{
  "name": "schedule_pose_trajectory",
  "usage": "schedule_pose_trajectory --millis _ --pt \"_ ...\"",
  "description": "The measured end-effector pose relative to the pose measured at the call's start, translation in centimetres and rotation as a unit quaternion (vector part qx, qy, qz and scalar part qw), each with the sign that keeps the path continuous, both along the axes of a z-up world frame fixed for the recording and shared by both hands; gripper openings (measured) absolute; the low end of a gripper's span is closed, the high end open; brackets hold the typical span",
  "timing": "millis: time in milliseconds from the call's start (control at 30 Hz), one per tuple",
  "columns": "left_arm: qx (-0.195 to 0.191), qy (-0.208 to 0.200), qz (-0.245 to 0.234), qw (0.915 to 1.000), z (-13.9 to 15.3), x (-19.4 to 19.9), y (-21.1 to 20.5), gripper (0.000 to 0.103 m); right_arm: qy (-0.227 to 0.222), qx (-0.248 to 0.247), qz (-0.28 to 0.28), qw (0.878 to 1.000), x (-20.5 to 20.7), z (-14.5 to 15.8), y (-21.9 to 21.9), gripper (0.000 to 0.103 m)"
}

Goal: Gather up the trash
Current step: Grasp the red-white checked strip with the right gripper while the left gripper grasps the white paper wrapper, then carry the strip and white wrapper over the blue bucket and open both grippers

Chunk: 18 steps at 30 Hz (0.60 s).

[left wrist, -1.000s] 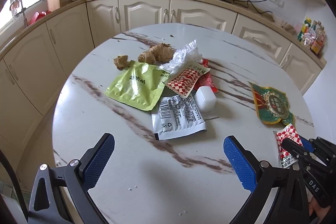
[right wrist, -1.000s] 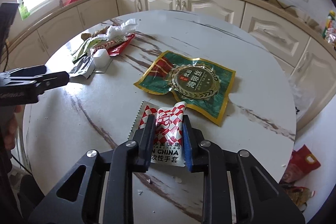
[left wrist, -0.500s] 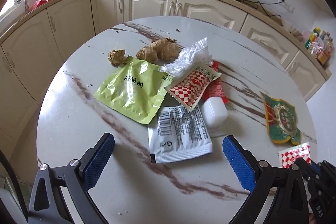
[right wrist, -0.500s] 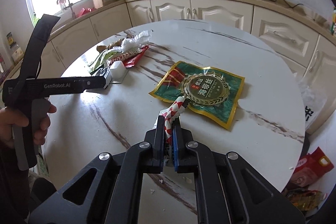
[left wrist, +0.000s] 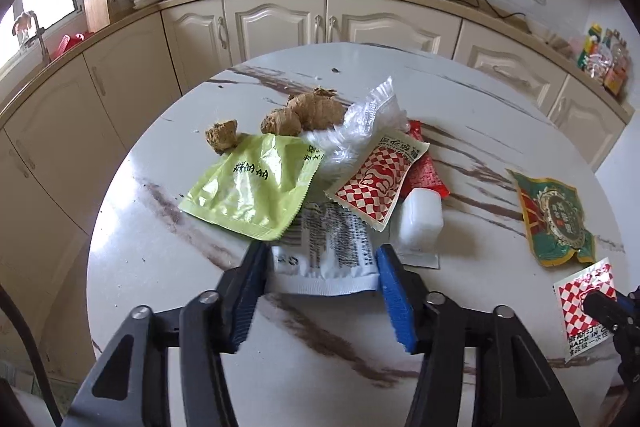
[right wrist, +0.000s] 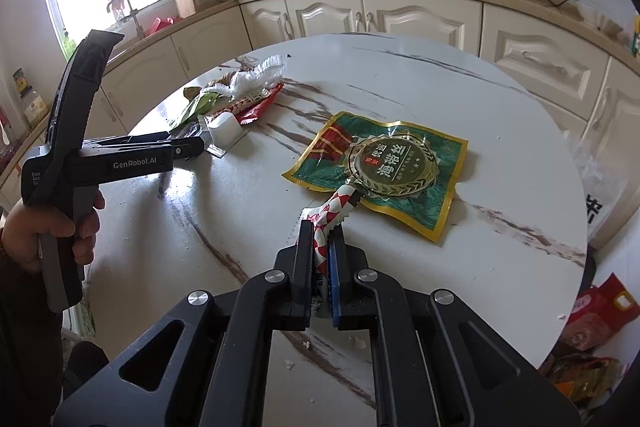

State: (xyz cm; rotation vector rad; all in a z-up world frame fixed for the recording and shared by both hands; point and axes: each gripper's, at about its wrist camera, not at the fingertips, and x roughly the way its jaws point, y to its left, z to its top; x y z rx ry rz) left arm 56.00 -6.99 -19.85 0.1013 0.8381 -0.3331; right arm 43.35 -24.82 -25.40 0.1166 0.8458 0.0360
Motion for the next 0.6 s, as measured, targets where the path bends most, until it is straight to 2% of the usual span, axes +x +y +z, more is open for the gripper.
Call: schedule_pose_trajectory --millis 67,100,133,267,600 --pt "-0.005 0.0 -0.003 1.0 0.1 -0.2 0.4 0.042 0.001 0.0 -0.001 1.0 0.0 0.0 0.2 0.008" --pt "-0.009 -0.001 -0.005 1.0 0.1 -0.3 0.6 0.035 0.0 0.0 -0.002 1.0 0.0 0.0 0.2 0.008" --pt "-0.018 -0.003 -0.006 0.9998 0.1 -0.5 0.9 0.016 -0.001 0.0 -0.002 1.0 0.0 0.0 0.2 0.008" --pt "-0.07 0.012 -0.015 0.9974 0.3 -1.2 2.9 0.012 -0.005 -0.001 -0.003 1.0 -0.2 0.4 0.5 0.007" --pt "-0.116 -0.013 -0.036 0.9925 2.9 -6.3 6.5 0.006 -0.038 -0.008 0.005 0.999 -1.0 3.6 3.3 0.007"
